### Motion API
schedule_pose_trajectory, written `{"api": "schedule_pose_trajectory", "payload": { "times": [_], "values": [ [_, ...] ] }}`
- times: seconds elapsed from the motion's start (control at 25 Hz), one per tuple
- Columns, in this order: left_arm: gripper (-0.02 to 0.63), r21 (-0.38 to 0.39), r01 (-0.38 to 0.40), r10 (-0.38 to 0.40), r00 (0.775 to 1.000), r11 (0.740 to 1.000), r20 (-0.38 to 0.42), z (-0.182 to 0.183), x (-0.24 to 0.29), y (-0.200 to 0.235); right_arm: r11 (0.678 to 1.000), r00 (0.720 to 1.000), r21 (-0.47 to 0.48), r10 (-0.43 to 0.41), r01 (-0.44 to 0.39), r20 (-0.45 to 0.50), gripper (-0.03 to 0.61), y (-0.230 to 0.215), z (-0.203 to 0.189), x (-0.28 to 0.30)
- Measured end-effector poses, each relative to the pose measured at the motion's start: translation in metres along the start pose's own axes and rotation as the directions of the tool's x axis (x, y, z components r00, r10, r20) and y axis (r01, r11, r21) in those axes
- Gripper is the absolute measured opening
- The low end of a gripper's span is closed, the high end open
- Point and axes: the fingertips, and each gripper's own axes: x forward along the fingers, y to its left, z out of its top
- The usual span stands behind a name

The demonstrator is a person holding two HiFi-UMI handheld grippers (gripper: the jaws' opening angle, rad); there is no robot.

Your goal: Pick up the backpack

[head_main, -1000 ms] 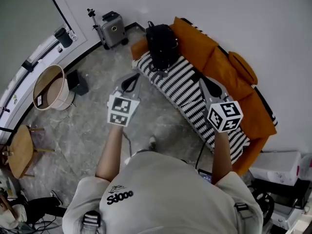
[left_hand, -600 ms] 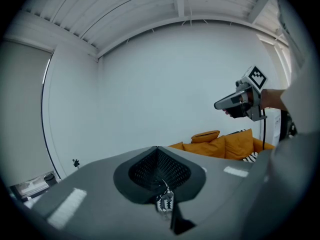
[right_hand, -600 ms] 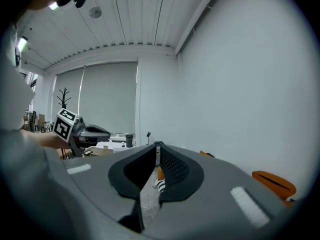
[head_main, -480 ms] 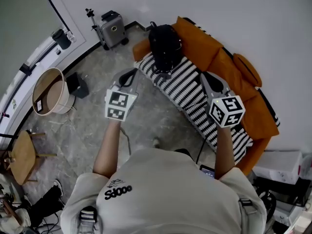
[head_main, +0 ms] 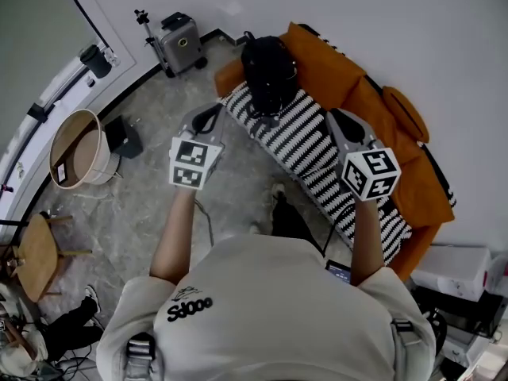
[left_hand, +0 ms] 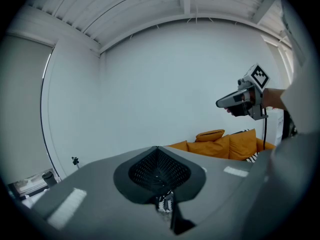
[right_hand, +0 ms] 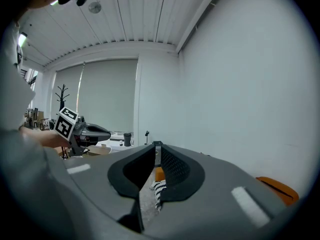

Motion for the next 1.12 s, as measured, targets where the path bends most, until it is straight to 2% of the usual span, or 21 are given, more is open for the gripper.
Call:
{"api": "schedule_pose_trajectory", "payload": {
  "times": [0.28,0.72,1.12],
  "values": [
    [0.011,-0.009,-0.022,0.022,0.999,1.000,-0.028,-0.008,0.050,0.026,1.000,1.000,0.008,0.027,-0.027,0.008,0.041,-0.035,0.002,0.056],
    [0.011,-0.024,-0.033,0.032,0.998,0.999,-0.049,0.009,0.189,0.082,0.998,0.998,0.008,0.056,-0.056,-0.013,0.041,-0.131,0.018,0.176],
    [0.015,-0.088,-0.041,0.029,0.989,0.995,-0.143,-0.015,0.301,0.114,0.995,0.991,0.046,0.097,-0.093,-0.094,0.061,-0.214,0.005,0.273]
  ]
}}
